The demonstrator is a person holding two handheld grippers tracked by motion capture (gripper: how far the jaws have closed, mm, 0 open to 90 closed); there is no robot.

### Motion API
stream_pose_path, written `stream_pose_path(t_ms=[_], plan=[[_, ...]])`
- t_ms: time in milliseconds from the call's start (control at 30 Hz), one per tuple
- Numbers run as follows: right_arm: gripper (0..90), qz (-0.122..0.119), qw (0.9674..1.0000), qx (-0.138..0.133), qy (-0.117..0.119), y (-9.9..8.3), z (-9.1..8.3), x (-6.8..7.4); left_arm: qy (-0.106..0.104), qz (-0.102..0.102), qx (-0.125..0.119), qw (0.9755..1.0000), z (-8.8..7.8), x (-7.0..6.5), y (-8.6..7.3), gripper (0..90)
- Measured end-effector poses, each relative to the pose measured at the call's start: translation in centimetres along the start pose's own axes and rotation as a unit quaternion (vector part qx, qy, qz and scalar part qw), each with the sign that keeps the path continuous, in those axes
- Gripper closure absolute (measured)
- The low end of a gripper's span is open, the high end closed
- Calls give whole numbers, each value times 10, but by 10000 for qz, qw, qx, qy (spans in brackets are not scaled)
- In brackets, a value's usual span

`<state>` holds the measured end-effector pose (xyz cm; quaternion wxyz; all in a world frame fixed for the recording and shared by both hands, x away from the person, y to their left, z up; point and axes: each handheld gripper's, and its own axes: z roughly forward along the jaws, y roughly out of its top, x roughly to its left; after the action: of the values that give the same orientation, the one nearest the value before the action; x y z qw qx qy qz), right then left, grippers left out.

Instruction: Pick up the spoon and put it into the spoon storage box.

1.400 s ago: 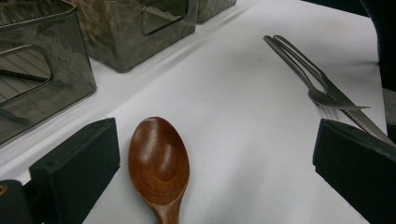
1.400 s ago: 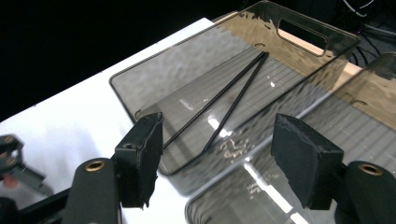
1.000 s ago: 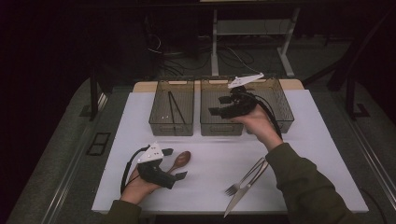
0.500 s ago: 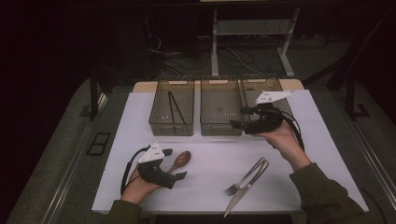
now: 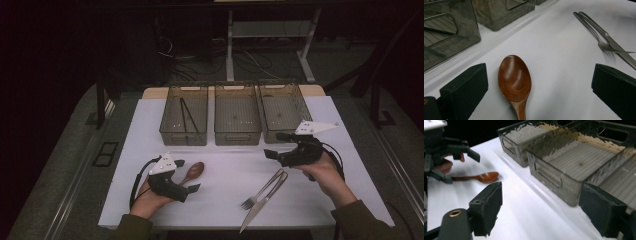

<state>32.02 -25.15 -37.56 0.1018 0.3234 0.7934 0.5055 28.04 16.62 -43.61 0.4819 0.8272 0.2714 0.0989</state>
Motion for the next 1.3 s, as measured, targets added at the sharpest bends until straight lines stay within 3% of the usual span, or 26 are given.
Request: stream_pose_path(t_ms=[167, 367, 500, 700, 867, 1300], plan=[[180, 133, 9996, -167, -178, -21, -10, 0, -13, 8, 2, 10000, 1, 0, 0, 0], [176, 314, 9990, -143, -272, -40, -23, -4, -22, 8, -1, 10000, 2, 0, 1, 0], [176, 338, 9979, -119, -531, -57, -29, 0, -36, 31, -18, 10000, 2, -1, 3, 0], [175, 451, 9975, -35, -548, -75, -35, 2, -12, 91, 7, 10000, 3, -3, 5, 0], [150, 397, 9962, 164, -751, -86, -36, 7, 8, 143, 24, 9999, 4, -2, 9, 2], [150, 223, 9961, 399, -749, -91, -31, 14, 197, 77, 100, 9997, 7, 13, 21, 225]])
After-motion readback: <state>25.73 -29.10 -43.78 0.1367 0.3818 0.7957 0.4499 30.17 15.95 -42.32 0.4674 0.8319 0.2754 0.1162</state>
